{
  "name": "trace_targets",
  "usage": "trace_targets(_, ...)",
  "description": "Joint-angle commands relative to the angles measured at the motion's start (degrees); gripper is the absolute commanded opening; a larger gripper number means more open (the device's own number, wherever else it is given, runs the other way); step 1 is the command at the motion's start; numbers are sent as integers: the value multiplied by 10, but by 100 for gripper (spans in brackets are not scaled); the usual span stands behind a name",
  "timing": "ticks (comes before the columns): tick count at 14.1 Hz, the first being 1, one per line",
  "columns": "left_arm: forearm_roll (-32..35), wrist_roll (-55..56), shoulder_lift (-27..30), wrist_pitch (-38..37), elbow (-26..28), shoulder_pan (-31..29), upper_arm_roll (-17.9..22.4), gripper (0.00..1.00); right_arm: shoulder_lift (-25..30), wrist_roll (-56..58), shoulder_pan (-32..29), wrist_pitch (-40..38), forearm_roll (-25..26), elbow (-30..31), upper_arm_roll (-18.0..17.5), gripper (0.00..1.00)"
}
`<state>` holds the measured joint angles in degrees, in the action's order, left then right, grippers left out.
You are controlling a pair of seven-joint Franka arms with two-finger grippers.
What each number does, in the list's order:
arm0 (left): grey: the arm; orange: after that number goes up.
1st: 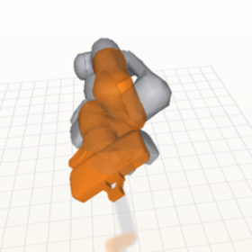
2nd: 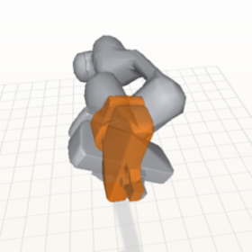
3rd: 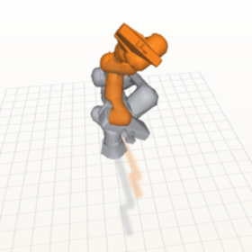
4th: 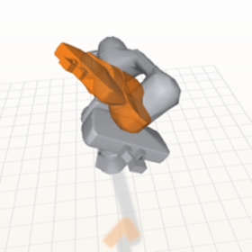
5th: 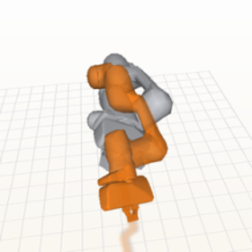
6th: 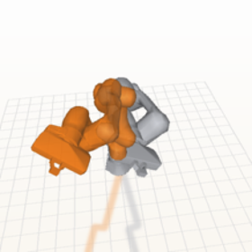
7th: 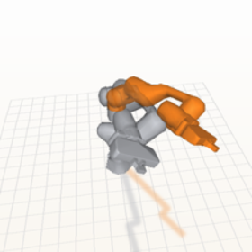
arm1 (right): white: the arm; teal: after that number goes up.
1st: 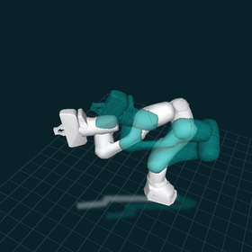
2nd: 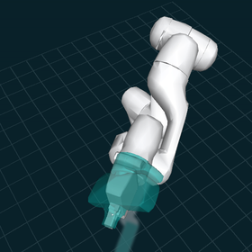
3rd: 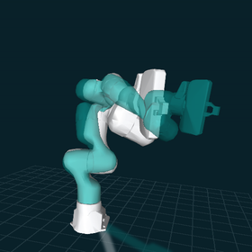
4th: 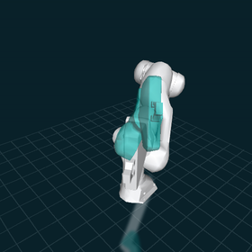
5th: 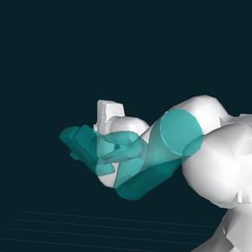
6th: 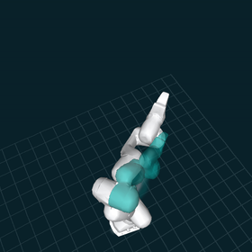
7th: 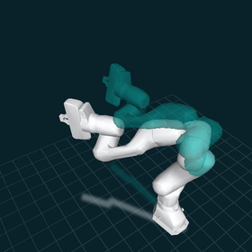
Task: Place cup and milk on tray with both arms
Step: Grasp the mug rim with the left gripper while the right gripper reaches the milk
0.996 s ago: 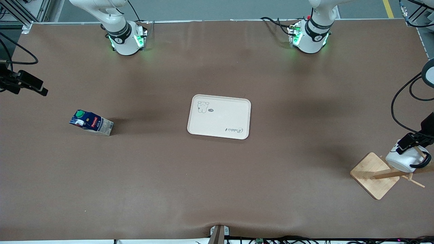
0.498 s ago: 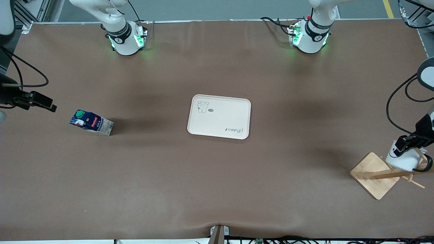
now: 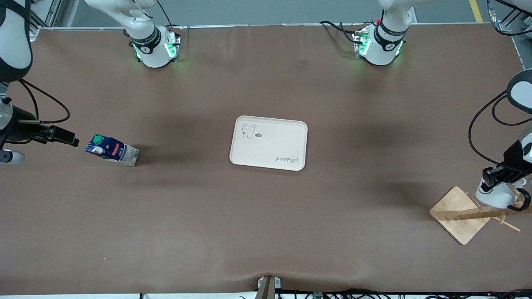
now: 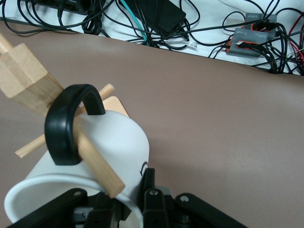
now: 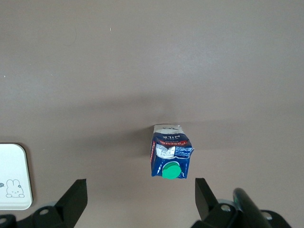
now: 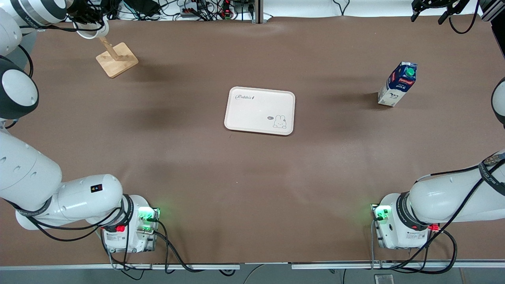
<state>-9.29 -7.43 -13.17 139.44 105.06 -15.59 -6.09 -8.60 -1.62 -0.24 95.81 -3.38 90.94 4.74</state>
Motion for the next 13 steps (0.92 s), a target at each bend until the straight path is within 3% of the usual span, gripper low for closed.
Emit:
trace_targets(1, -14, -12, 33, -28, 1, -1, -23, 0, -11, -3, -7, -5, -2, -16, -3, 100)
trace_targets(7, -11, -2, 80, -126, 0, 0, -37, 0, -57, -2, -22, -7, -2, -11, -3, 100)
trace_targets(9, -9, 13, 86, -145, -1, 0, -55, 0, -86, -7, -26, -6, -2, -12, -3, 100)
trace_targets(13, 5, 35, 82, -188, -1, 1, -100, 0, -92, -7, -34, -12, -2, -10, -4, 100)
